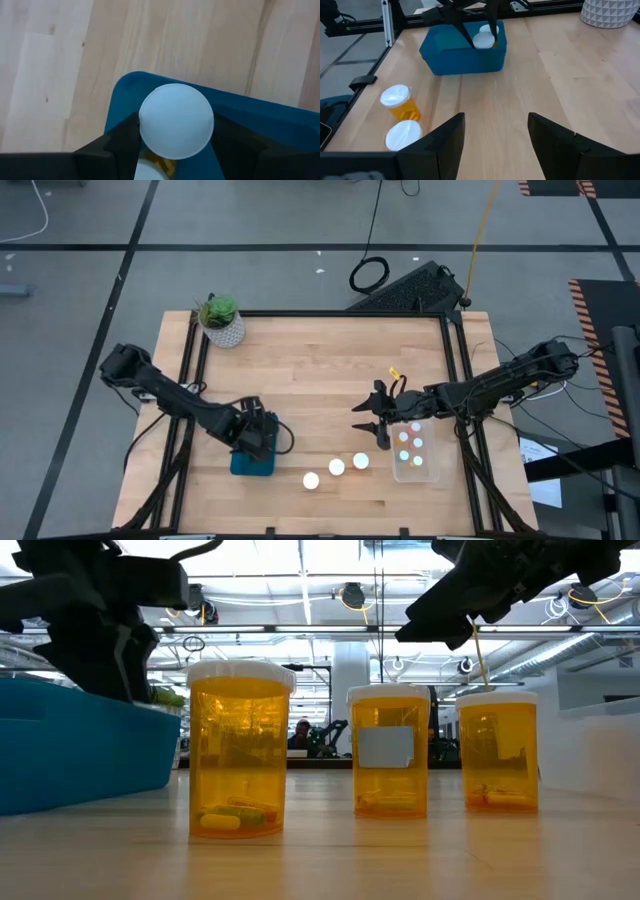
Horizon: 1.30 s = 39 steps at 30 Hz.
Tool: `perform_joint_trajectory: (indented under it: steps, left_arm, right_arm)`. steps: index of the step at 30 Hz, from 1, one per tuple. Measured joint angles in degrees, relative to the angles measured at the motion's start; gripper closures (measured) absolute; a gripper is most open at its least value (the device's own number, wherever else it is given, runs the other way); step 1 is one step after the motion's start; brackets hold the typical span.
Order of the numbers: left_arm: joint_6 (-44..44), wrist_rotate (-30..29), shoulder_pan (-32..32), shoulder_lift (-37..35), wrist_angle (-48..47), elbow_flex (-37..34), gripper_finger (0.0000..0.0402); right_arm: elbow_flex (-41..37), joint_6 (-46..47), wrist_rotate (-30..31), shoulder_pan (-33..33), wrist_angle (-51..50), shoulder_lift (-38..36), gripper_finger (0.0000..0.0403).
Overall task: Pick and place medicine bottles into bin by pill shape (circle, oval)
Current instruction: Put the orange bottled capsule into the blue bin
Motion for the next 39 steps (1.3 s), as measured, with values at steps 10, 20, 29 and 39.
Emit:
perform_joint_trajectory:
  steps: [10,20,29,39]
  left_arm:
    - [-1.06,0.08,0.0,-0.06,-0.11,0.0,0.0124]
    - [-0.08,2.86,-0.28,-3.98,-1.09,-0.02,0.0076]
    - [-0.74,-1.04,-3.93,-17.35,2.7,0.0,0.0076]
    - [-1.3,-2.82,-9.05,-10.78,13.0,1.74,0.0104]
  right_arm:
    - [0.0,-1.59,-3.12,0.0,-0.19,0.0,0.0191]
    - [0.02,-1.46,-3.12,0.04,-2.89,0.0,0.0191]
    - [0.02,-1.01,-2.98,0.65,-3.85,-0.02,0.0191]
    - [0.02,0.16,-2.77,0.63,-3.8,-0.02,0.0191]
